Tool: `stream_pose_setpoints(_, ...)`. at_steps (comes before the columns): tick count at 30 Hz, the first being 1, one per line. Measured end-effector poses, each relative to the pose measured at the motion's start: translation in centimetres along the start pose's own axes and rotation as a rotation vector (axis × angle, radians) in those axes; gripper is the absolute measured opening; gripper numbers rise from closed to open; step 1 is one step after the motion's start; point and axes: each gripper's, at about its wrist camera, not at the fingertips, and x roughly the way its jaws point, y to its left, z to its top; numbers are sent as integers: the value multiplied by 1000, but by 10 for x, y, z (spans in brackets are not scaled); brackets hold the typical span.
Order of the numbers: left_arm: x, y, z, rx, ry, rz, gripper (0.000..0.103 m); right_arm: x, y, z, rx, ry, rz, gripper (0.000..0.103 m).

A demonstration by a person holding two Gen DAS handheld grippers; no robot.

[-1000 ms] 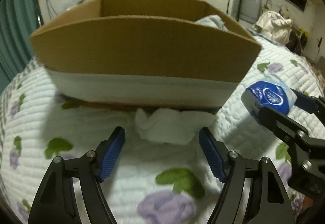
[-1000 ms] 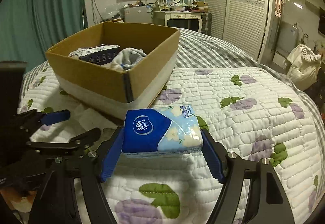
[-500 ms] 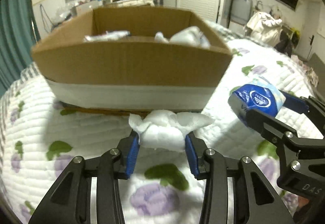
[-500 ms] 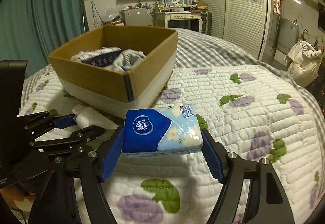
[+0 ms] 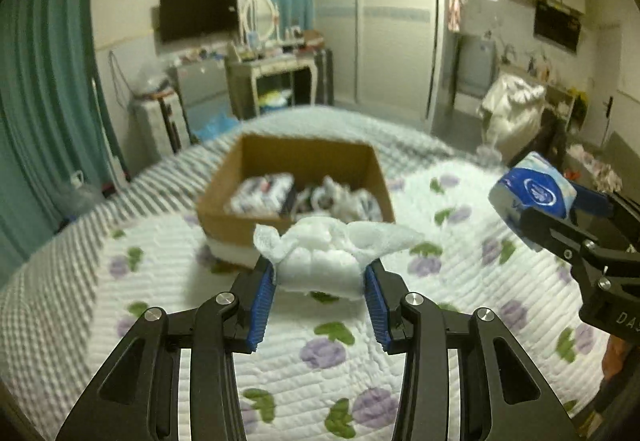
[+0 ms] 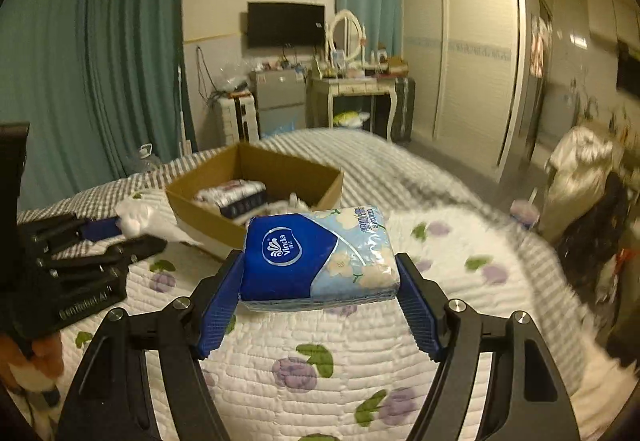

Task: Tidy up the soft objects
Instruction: 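Carry both items over the box and open both grippers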

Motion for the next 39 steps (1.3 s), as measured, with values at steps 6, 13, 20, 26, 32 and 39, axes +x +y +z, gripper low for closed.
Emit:
stream_pose_setpoints(6, -38, 4, 34, 13, -79, 35, 41, -39, 13, 49, -68, -55, 44, 73)
stream_pose_setpoints(13, -20, 11, 71, 58, -116, 102, 41, -40, 18, 106, -114, -94, 111, 73)
stream_pose_setpoints(20, 41, 32, 87, 25, -97, 116, 41, 28, 16, 125, -151, -71, 134, 73)
stream_pose_setpoints(26, 120, 43, 70, 42, -29, 122, 41, 119, 5, 114, -142, -9, 126, 73)
stream_pose_setpoints(32, 174, 47, 57, 61, 13, 144, 41, 200, -2, 102, -119, 73, 136, 73)
stream_pose_setpoints(39, 192, 44, 54, 85, 16, 141, 42, 250, -9, 93, -93, 129, 161, 73)
